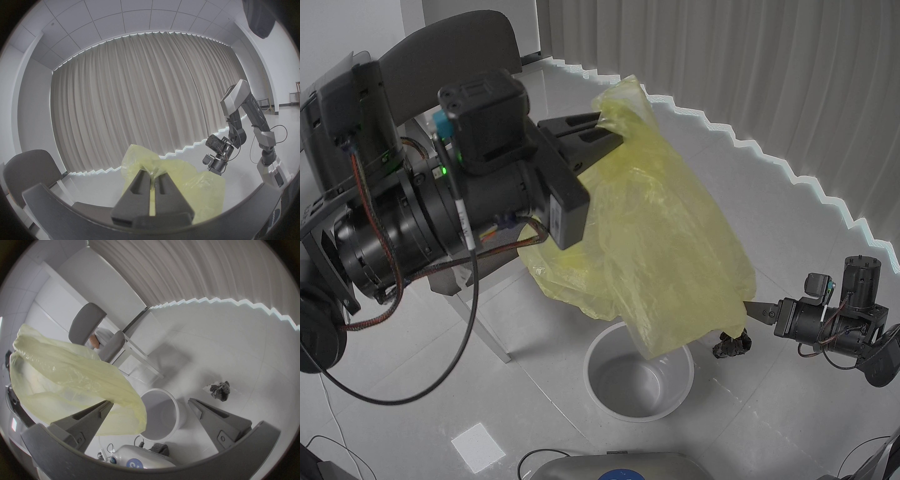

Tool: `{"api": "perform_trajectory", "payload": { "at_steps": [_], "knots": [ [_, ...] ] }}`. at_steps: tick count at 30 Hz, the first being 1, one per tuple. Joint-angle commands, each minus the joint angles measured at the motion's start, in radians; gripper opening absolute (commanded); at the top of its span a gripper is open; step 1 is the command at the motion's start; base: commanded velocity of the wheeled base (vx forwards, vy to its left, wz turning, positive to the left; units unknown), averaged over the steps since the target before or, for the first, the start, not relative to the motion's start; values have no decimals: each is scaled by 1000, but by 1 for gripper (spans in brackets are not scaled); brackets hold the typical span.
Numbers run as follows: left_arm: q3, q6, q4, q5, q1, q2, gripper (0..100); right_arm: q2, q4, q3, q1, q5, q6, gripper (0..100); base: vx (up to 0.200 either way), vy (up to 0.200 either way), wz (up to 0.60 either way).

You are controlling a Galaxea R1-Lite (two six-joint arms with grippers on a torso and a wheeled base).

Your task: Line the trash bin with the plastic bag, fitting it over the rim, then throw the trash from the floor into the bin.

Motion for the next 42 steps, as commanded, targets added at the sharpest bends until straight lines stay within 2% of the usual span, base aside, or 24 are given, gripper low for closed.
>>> {"api": "perform_trajectory", "payload": {
  "at_steps": [1, 6, 12, 25, 26, 42],
  "knots": [
    [-23, -2, 2, -1, -8, 0, 0, 5, -2, 3, 5, 2, 1, 100, 0, 0, 0],
    [-27, -29, 0, 0, -19, 0, 0, 10, -2, 0, 12, 2, 6, 100, 0, 0, 0],
    [-27, -33, -3, 0, -29, -3, 0, 10, -4, -6, 23, 4, 53, 100, 0, 0, 0],
    [-21, -51, -15, 0, -29, -3, 0, 8, -32, 8, 23, 4, 50, 100, 0, 0, 0],
    [-19, -52, -15, 0, -28, -3, 0, 8, -32, 8, 28, 2, 50, 0, 0, 0, 0],
    [-15, -52, -20, 0, -19, -1, 0, 4, -30, 9, 29, 7, 52, 0, 0, 0, 0]
  ]
}}
